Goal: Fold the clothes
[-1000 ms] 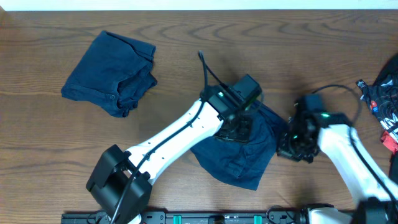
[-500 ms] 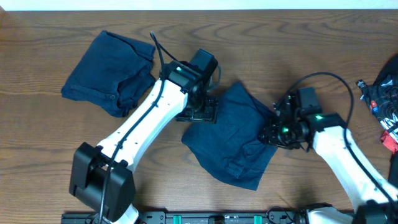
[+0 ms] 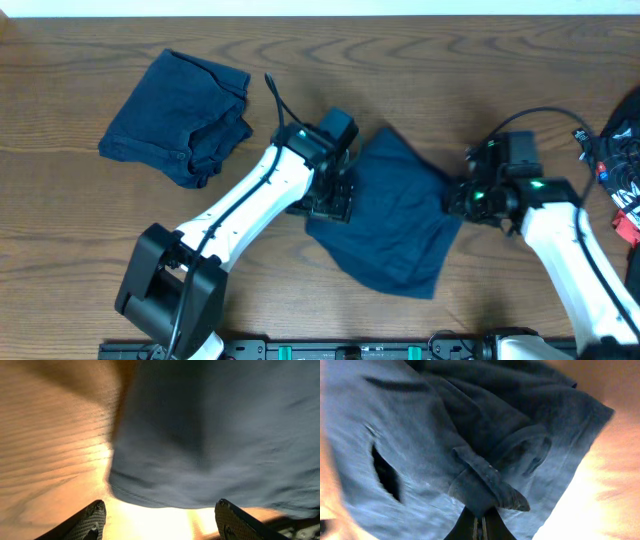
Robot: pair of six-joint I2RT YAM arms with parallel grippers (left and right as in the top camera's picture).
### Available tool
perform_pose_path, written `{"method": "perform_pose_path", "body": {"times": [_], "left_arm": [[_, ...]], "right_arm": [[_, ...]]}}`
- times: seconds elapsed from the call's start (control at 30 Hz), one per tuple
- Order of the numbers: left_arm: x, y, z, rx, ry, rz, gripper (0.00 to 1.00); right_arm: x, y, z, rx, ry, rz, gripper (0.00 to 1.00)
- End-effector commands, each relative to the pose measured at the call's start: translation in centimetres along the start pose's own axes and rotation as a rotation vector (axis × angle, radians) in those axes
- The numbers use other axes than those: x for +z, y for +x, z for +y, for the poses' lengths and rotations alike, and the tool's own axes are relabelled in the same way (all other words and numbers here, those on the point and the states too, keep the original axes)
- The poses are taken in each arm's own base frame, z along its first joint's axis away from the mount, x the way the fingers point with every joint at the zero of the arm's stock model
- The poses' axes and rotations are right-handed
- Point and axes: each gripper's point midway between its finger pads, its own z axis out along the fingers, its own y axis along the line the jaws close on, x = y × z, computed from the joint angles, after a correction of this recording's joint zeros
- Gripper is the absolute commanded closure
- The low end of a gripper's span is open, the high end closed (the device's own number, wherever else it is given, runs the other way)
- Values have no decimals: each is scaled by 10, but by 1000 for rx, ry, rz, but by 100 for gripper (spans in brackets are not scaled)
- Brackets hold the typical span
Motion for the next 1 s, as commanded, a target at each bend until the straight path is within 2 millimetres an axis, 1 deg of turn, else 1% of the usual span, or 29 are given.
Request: {"method": "perform_pose_path", "body": {"times": [0.0, 0.1, 0.27, 0.3, 0.37, 0.47, 0.53, 0.6, 0.73, 0.77, 0.87, 0.97], "left_arm": [[15, 12, 3, 26, -12, 27, 28], [29, 20, 6, 33, -17, 39, 28], [39, 24, 10, 33, -17, 40, 28], [40, 22, 10, 34, -14, 35, 28], [41, 19, 8, 37, -10, 22, 27], [41, 11, 5, 45, 3, -12, 27], [41, 6, 3, 50, 12, -34, 27], [40, 0, 0, 55, 21, -57, 27], [40, -8, -3, 62, 34, -89, 27], [39, -8, -4, 63, 36, -92, 28], [39, -11, -5, 69, 40, -103, 28], [39, -14, -6, 71, 45, -116, 28]], "right_arm": [[-13, -13, -7, -15, 41, -65, 99], [-8, -10, -27, -1, 142, -56, 99], [2, -12, -71, 39, 367, -70, 99], [3, -14, -79, 40, 411, -77, 97], [7, -15, -84, 44, 428, -69, 93], [11, -2, -73, 32, 345, 1, 76], [12, 14, -62, 18, 275, 79, 68], [10, 35, -57, 42, 240, 168, 67], [-2, 81, -52, 104, 211, 363, 62], [-4, 89, -49, 114, 197, 400, 62], [-5, 105, -36, 119, 116, 470, 60], [2, 112, -22, 124, 30, 488, 59]]}}
